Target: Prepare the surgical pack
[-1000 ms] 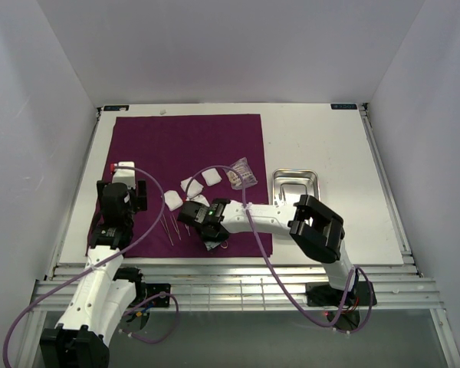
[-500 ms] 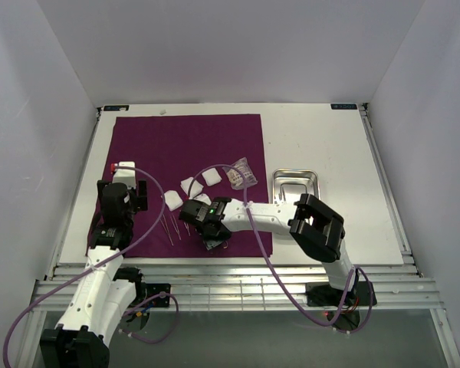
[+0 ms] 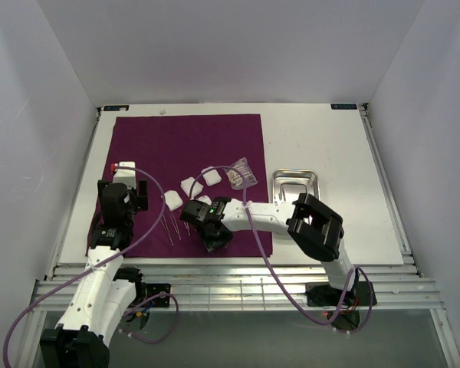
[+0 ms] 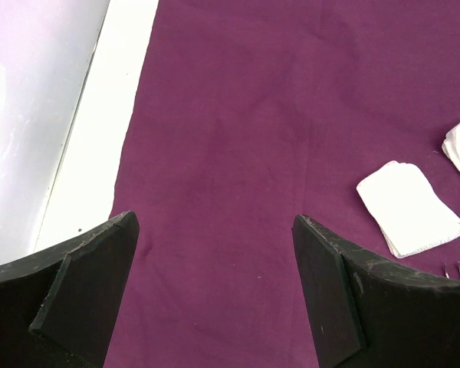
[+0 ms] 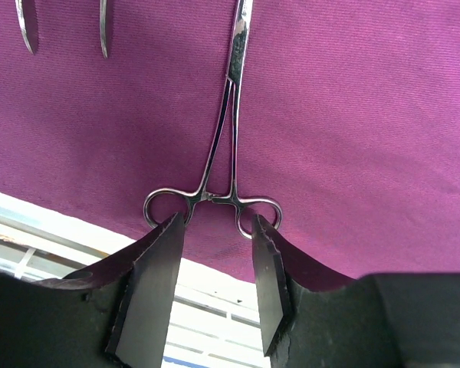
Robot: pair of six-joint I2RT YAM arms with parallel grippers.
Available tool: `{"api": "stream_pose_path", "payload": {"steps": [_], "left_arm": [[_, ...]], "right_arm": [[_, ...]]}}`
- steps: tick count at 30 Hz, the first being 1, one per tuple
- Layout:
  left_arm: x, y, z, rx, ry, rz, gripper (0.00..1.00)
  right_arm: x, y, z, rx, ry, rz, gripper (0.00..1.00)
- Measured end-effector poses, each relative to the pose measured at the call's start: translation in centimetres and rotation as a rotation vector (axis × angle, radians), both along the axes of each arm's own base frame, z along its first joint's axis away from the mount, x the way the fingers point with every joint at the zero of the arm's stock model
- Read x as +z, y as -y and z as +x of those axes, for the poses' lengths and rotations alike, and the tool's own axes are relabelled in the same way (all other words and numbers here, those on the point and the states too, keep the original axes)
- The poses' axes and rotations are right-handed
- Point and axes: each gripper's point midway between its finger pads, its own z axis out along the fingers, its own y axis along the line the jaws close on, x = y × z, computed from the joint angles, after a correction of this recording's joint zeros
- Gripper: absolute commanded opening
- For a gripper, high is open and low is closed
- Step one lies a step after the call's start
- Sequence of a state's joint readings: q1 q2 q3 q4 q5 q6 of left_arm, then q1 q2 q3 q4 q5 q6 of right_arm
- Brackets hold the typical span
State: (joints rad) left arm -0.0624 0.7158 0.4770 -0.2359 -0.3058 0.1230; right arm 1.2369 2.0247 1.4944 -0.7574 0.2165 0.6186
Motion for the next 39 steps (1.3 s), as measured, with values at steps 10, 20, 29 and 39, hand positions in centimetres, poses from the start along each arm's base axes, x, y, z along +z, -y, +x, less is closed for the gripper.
{"api": "stream_pose_path", "payload": {"steps": [10,20,29,39], "left_arm": [[-0.2,0.1,0.0,-0.003,-0.002,-0.001,0.92],[-0.2,0.1,0.0,-0.003,-0.002,-0.001,0.92],[-0.2,0.1,0.0,-0.003,-0.002,-0.001,0.92],[-0.2,0.1,0.0,-0.003,-0.002,-0.001,0.92]], "right_arm": [[-0.5,-0.6,0.1,0.003,-0.022,-0.002,0.47],[-0.6,-0.3,0.4,-0.009,-0.023,-0.008,0.18],[-0.5,-0.3,0.5,-0.017,-0.021,-0.005,0.08],[-0.3,-0.1,1.2,-0.027,0.016,-0.012,0.08]]}}
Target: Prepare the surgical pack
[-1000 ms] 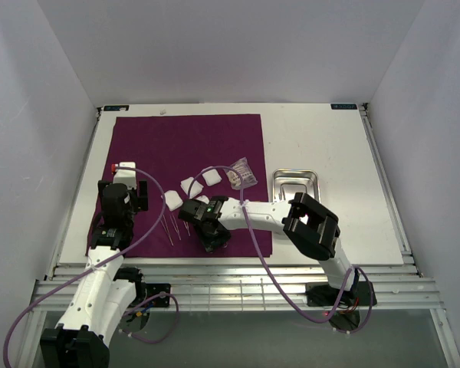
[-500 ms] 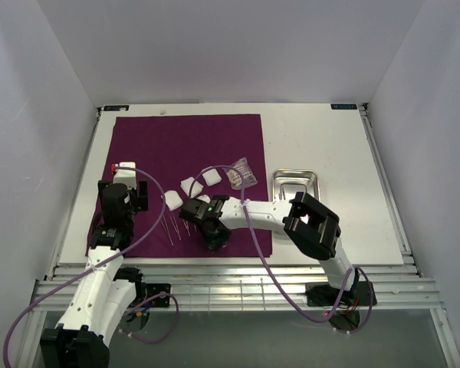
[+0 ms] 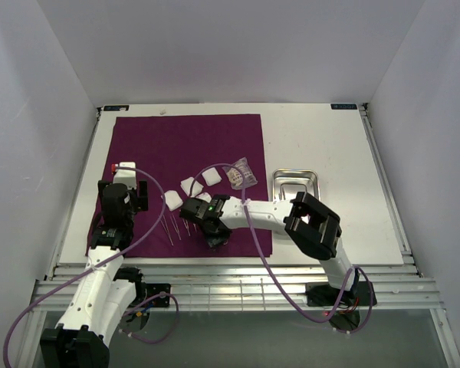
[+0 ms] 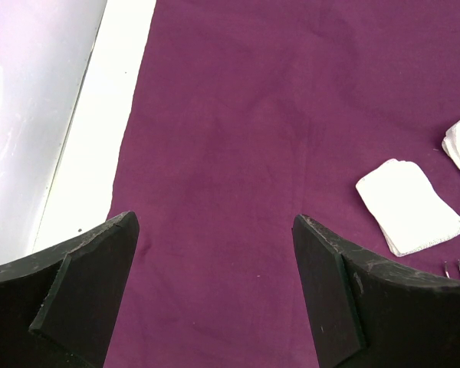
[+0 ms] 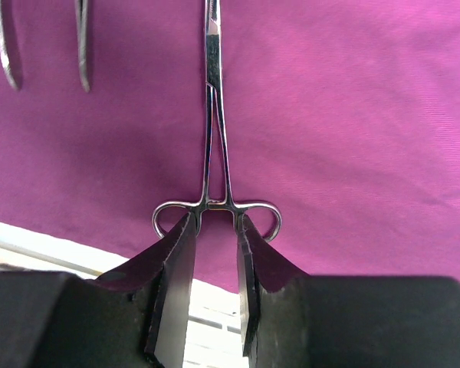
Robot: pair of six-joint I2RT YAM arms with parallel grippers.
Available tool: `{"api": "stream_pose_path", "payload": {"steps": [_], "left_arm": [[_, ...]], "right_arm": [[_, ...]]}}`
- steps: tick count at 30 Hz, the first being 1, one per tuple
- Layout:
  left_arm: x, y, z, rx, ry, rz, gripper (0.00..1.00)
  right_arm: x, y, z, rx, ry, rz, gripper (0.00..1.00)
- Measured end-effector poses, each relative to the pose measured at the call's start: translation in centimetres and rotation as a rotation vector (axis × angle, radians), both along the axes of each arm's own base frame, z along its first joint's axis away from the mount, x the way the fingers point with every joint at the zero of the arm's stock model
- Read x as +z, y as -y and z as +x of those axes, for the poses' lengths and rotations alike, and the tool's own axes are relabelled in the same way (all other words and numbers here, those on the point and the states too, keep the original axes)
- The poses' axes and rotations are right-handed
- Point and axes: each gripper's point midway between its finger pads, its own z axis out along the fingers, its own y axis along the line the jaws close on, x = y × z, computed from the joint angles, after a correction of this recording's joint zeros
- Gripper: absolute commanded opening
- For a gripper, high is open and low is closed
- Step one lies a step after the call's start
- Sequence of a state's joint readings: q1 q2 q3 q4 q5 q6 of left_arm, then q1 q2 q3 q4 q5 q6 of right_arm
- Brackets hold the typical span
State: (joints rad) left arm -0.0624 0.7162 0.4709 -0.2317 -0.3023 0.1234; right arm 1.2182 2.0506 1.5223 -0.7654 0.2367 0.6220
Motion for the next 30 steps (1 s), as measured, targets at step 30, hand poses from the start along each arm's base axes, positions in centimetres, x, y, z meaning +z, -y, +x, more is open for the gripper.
{"api": "stream_pose_path", "payload": {"steps": [30], "left_arm": [[-0.3,0.0,0.0,-0.001,-0.014,0.005,0.92]], "right_arm": [[10.1,12.4,11.8,-0.382,0.291,0.143,0.08]]}}
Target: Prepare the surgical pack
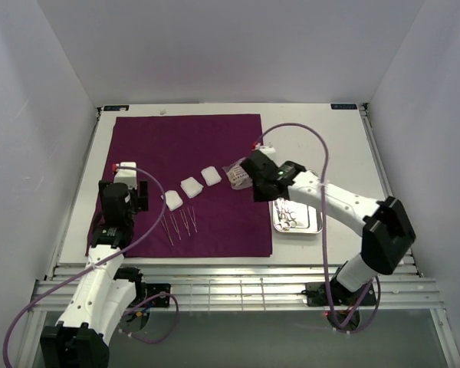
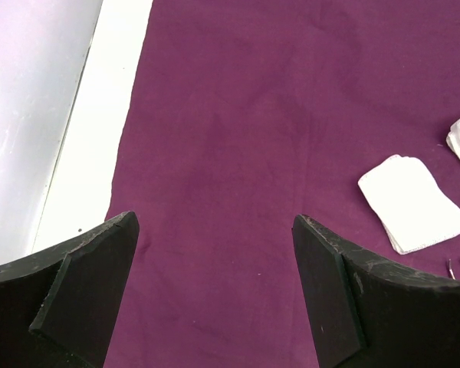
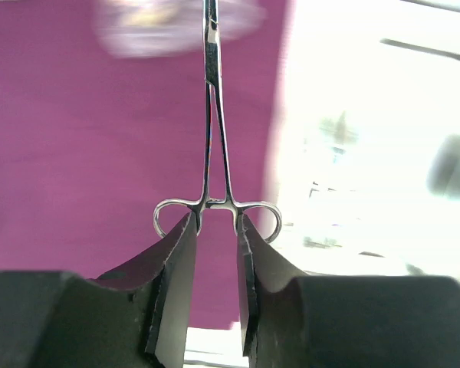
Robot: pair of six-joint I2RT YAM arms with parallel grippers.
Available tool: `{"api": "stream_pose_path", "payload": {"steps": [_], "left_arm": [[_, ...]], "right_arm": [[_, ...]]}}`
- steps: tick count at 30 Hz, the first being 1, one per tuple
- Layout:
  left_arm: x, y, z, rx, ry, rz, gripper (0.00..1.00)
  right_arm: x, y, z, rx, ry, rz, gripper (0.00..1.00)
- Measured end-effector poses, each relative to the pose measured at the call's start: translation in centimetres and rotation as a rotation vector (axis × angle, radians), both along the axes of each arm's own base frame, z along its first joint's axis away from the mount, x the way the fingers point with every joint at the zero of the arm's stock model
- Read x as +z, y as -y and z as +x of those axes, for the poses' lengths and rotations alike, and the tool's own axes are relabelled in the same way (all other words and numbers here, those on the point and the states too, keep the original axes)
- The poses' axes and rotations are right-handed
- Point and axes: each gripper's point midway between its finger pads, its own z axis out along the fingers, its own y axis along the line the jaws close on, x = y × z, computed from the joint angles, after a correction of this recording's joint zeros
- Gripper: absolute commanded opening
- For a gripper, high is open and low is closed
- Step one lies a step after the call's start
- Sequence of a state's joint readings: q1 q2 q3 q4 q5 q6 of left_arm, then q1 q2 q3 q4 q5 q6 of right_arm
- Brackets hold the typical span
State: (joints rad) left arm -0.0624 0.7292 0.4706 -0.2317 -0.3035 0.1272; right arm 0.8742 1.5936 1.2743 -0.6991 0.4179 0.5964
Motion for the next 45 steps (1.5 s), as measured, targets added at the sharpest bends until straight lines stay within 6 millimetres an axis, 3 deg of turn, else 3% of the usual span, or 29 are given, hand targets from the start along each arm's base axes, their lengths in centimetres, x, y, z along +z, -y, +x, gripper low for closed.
{"api": "stream_pose_path", "payload": {"steps": [3,5,12,22,28,31,36,39,45], "left_arm": [[-0.1,0.0,0.0,-0.001,-0.006,0.003,0.92],[-0.2,0.0,0.0,0.0,-0.009,0.004,0.92],[-0.5,-0.1,0.0,0.002,-0.02,0.006,0.92],[-1.2,-0.3,0.0,0.012,-0.05,0.017,0.92],[-1.5,-0.4,0.0,0.016,-0.061,0.02,0.92],[-1.7,-0.4,0.1,0.016,-0.07,0.022,0.92],[-1.7,-0.4,0.0,0.017,-0.072,0.023,0.92],[-1.7,-0.4,0.0,0.015,-0.073,0.026,0.91],[-1.9,-0.4,0.1,0.014,-0.083,0.029,0.91]], "right_arm": [[-0.8,5.2,0.3,-0.073,-0.004,-0.039,0.08],[-1.7,7.5,0.0,-0.097,-0.016,-0.065,0.08],[-6.0,12.5,-2.1,-0.124,-0.109,-0.115,0.08],[-8.4,11.8,-1.3,-0.09,-0.146,-0.095,0.08],[-7.5,11.2,-0.5,-0.08,-0.123,-0.075,0.12],[-5.8,10.9,1.3,-0.088,-0.077,-0.06,0.14],[-4.1,12.6,6.2,-0.195,-0.033,-0.061,0.36],[-5.4,13.9,7.4,-0.244,-0.066,-0.106,0.41],[-8.3,14.7,7.0,-0.299,-0.14,-0.17,0.41]]}}
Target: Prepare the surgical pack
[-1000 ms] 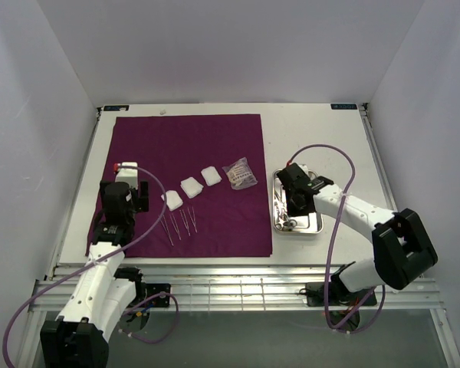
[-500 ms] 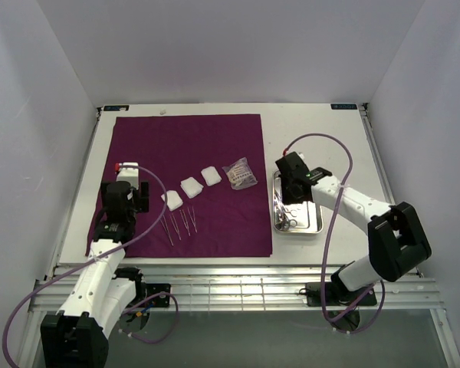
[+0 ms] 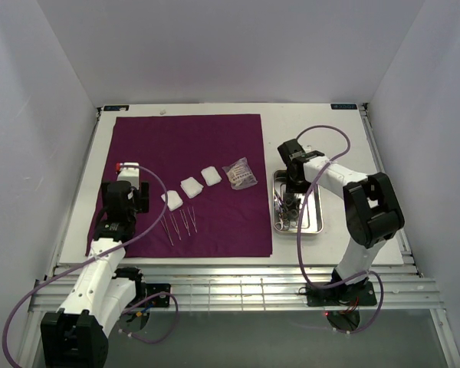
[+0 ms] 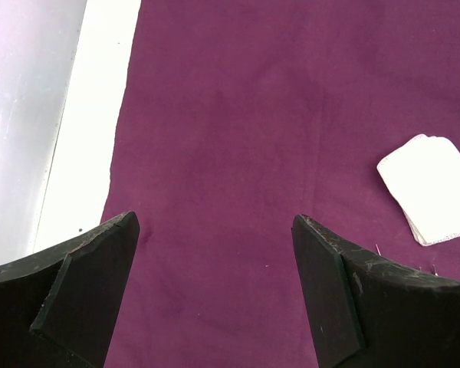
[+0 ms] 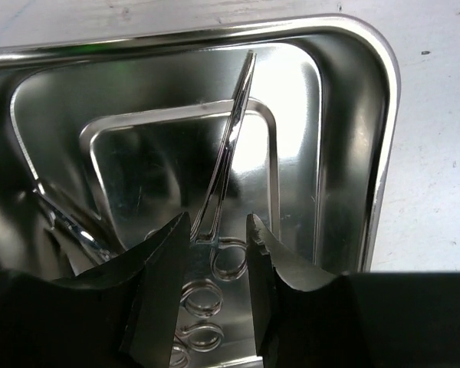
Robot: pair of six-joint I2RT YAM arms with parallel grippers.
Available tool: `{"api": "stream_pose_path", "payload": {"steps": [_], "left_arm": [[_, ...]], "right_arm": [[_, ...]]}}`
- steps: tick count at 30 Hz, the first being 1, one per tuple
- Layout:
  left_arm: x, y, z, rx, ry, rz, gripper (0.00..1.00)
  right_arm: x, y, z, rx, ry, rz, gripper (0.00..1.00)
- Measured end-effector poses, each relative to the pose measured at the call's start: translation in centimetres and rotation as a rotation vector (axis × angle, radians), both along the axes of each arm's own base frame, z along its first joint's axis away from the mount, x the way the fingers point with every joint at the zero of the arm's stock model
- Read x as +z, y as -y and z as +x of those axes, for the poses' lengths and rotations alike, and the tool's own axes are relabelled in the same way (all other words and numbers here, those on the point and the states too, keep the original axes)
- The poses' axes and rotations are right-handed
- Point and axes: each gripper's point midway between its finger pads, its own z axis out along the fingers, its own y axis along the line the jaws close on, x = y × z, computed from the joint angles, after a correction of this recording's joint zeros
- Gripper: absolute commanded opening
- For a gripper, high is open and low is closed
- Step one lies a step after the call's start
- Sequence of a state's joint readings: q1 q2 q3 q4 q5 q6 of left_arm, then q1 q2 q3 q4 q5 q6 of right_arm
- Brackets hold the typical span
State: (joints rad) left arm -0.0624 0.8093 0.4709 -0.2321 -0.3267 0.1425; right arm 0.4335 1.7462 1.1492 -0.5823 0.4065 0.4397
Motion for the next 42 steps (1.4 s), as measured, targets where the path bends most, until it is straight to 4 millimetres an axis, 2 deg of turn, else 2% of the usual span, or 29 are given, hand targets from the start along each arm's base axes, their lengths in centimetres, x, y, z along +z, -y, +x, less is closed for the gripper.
{"api": "stream_pose_path", "payload": {"steps": [5,11,16,20,30,42], "left_arm": [[-0.1,0.0,0.0,-0.001,-0.003,0.003,0.91],[-0.2,0.0,0.0,-0.003,-0.008,0.005,0.91],[-0.2,0.0,0.0,-0.004,-0.01,0.006,0.91],[-0.2,0.0,0.0,-0.004,-0.01,0.006,0.92],[-0.3,0.0,0.0,-0.005,-0.014,0.006,0.92],[-0.3,0.0,0.0,-0.005,-0.015,0.006,0.91]], "right_arm": [[-1.6,0.4,-0.2,-0.031,-0.034,-0.022,0.38],[-1.7,0.4,0.1,-0.036,-0.025,-0.014,0.28],[-1.8,-0.1,-0.2,-0.012,-0.02,0.033,0.26],[-1.9,-0.4,-1.2,0.018,-0.031,0.074,0.25],[-2.0,-0.9,-5.3,0.112,-0.09,0.161,0.25],[-2.0,-2.0,-6.3,0.133,-0.118,0.24,0.25]]}}
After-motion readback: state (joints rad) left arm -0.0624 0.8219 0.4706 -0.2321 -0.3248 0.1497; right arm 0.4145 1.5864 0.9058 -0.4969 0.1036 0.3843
